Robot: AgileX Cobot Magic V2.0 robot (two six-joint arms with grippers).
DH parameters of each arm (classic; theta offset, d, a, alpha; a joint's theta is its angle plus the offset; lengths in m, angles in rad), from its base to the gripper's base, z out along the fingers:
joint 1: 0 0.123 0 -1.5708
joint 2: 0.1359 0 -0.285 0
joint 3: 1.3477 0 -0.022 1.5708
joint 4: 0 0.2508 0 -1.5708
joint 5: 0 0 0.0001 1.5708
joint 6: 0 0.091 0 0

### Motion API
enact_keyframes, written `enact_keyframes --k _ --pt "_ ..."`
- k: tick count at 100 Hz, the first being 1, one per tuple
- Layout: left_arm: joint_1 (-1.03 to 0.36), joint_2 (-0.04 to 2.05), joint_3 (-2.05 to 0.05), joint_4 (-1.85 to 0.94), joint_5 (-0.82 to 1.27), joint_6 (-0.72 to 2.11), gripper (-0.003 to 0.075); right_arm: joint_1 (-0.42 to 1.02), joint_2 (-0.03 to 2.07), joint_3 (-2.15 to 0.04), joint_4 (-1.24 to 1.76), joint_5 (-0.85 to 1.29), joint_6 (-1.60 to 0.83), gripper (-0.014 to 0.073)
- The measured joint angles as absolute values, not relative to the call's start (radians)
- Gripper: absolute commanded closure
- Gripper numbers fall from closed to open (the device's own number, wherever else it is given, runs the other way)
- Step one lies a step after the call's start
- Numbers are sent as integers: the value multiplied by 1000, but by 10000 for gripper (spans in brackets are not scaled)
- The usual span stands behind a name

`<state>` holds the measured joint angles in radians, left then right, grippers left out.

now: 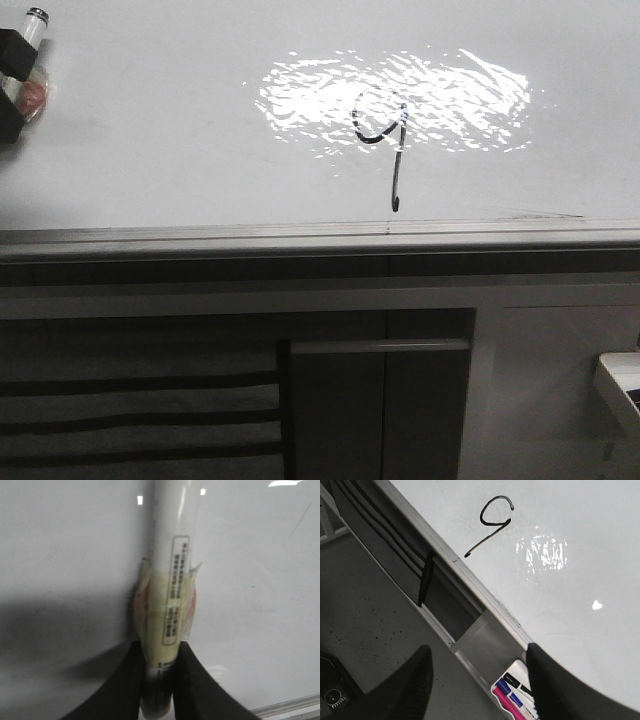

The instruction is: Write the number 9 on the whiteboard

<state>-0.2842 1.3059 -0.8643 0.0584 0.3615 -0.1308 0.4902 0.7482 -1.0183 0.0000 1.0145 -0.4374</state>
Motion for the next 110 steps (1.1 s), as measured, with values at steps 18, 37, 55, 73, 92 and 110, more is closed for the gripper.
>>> enact_keyframes --k 18,37,55,73,92,110 --pt "-284 1308 -864 56 359 -131 501 490 748 -1018 0 1013 -437 219" --pt "-284 1312 -873 56 384 -131 374 490 748 -1018 18 1011 -427 219" --pt "-284 1249 -919 76 458 -131 374 490 748 -1018 25 1009 -307 219" --pt "-284 1081 -928 117 554 -119 374 490 746 -1014 -16 1032 0 228" --pt "-284 841 -853 121 588 -111 374 490 677 -890 -34 921 120 314" --pt "-284 624 -667 123 551 -108 378 490 557 -720 -38 686 133 452"
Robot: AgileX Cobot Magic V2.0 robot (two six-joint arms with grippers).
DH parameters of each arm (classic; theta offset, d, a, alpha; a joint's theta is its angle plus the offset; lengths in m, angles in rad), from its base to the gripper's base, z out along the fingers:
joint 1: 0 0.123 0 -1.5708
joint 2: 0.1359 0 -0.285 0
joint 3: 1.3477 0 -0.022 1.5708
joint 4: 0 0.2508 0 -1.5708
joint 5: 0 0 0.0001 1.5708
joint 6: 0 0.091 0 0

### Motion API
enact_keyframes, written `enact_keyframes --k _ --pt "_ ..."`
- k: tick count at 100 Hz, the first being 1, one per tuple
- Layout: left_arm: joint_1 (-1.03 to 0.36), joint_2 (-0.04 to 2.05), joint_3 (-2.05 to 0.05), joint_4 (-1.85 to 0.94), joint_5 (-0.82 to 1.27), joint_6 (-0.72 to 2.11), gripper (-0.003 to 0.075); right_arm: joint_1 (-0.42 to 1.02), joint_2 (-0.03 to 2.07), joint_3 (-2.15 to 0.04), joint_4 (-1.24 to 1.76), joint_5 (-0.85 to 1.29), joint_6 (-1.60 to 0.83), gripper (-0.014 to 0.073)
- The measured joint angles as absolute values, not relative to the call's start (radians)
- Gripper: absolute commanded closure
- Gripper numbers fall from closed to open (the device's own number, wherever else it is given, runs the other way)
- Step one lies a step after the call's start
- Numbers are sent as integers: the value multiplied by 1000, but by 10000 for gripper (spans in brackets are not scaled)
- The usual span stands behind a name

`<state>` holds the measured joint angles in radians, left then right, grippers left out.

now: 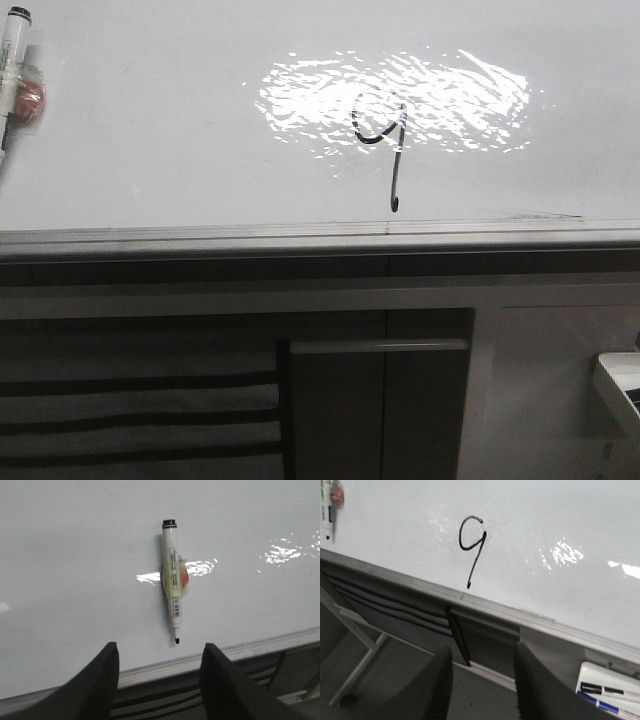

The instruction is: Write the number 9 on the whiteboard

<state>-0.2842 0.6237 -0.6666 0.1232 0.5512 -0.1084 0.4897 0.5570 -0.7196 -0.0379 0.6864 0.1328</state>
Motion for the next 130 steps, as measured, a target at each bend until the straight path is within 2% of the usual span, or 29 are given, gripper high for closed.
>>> enact_keyframes --k 8,20,40,88,114,130 --pt "-284 555 -598 123 514 -108 423 490 519 -660 -40 603 133 538" --pt "-284 505 -531 123 460 -108 567 490 492 -594 -40 536 133 666" --pt "-284 499 -518 123 444 -108 738 490 490 -562 -44 525 133 666" --pt "-268 457 -486 123 427 -106 741 490 490 -558 -48 539 133 666" --pt "-133 205 -247 108 322 -106 741 490 490 -558 -48 539 133 666" --pt "-83 48 -64 62 167 -106 741 490 490 -558 -48 539 133 666"
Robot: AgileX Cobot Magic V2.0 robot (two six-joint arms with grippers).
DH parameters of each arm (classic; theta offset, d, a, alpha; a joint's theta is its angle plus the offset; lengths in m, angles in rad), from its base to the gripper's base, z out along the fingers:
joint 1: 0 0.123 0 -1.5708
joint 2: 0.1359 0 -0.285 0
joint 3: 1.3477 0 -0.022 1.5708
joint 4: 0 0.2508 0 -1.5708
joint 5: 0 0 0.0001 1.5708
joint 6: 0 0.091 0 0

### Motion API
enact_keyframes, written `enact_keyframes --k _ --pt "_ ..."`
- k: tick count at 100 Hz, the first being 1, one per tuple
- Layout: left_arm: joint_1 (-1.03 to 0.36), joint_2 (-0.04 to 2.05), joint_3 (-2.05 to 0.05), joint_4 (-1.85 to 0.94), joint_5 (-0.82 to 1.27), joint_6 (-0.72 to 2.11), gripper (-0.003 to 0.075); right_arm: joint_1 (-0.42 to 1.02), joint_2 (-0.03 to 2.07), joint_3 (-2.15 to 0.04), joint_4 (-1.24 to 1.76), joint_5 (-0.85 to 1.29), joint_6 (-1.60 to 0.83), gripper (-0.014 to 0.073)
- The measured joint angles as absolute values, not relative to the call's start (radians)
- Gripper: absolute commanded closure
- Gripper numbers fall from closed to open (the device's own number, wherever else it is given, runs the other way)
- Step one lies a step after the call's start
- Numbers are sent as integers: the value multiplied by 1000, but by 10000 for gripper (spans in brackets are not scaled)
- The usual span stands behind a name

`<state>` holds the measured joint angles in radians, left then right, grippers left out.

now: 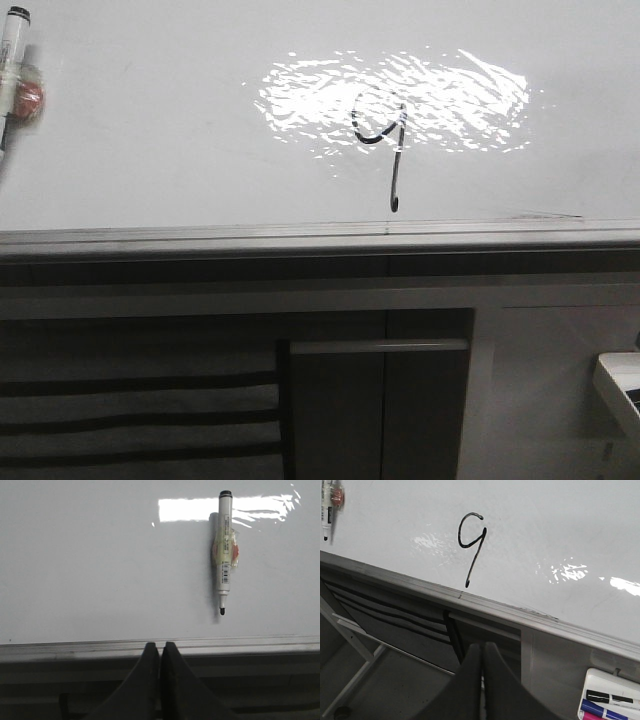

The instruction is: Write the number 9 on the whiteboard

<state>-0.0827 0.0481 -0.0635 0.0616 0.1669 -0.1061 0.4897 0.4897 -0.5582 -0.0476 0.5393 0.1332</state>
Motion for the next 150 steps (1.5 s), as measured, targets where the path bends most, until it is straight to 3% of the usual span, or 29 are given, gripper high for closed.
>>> enact_keyframes --k 16,95,128,150 --pt "-74 -6 -6 45 57 -106 741 490 490 -557 -48 542 133 666" --pt "-74 -6 -6 41 77 -106 741 483 477 -541 -54 534 133 666" --pt "-74 -6 -6 41 79 -106 741 202 205 -185 -48 61 133 666" --pt "-74 -6 -6 41 79 -106 741 101 19 12 -44 -105 133 666"
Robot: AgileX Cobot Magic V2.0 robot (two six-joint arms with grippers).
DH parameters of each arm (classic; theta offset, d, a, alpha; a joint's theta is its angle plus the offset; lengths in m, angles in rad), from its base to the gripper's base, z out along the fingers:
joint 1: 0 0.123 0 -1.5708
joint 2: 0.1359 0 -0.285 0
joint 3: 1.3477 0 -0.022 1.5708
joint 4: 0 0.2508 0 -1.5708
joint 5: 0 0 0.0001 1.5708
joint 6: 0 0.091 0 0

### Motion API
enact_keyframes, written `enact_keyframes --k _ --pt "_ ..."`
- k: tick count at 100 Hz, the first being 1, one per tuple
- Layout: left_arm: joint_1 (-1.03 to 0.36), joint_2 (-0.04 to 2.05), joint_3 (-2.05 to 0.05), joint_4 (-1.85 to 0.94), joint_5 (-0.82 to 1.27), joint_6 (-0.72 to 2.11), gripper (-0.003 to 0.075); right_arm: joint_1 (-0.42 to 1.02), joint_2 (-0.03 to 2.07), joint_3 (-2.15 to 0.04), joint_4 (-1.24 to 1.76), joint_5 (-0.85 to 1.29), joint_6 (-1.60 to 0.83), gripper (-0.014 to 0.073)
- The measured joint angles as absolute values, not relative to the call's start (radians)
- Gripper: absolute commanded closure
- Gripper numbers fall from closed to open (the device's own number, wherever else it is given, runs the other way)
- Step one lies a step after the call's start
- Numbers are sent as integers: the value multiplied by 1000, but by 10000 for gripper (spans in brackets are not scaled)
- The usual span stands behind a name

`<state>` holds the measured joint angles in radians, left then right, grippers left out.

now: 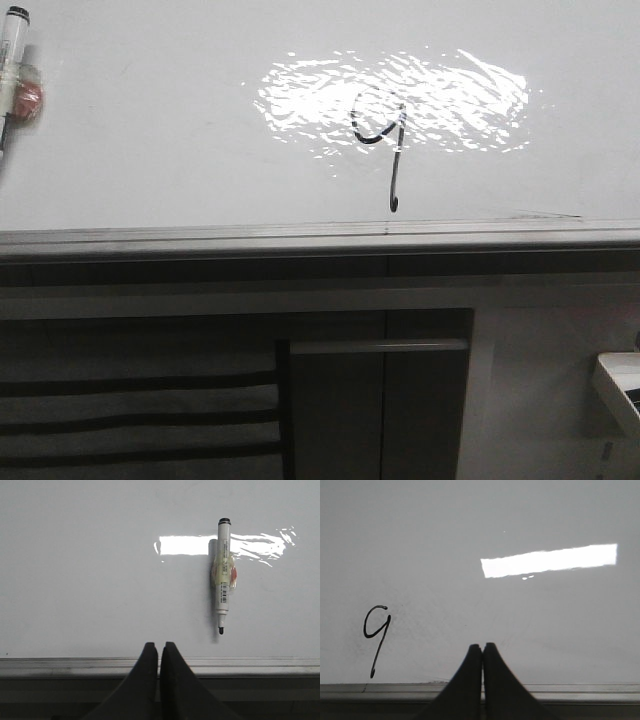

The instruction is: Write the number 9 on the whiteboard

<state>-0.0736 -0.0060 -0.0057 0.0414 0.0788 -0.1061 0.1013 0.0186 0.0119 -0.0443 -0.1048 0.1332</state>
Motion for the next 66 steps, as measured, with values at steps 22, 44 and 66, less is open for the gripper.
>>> enact_keyframes --k 22,44,66 --pt "-74 -6 -6 41 79 -106 741 91 -11 11 -44 -122 135 666" --pt "-74 -6 -6 41 79 -106 741 91 -11 11 -44 -126 135 666" --pt "-74 -6 -6 41 79 -106 741 91 -11 11 -44 -128 135 666"
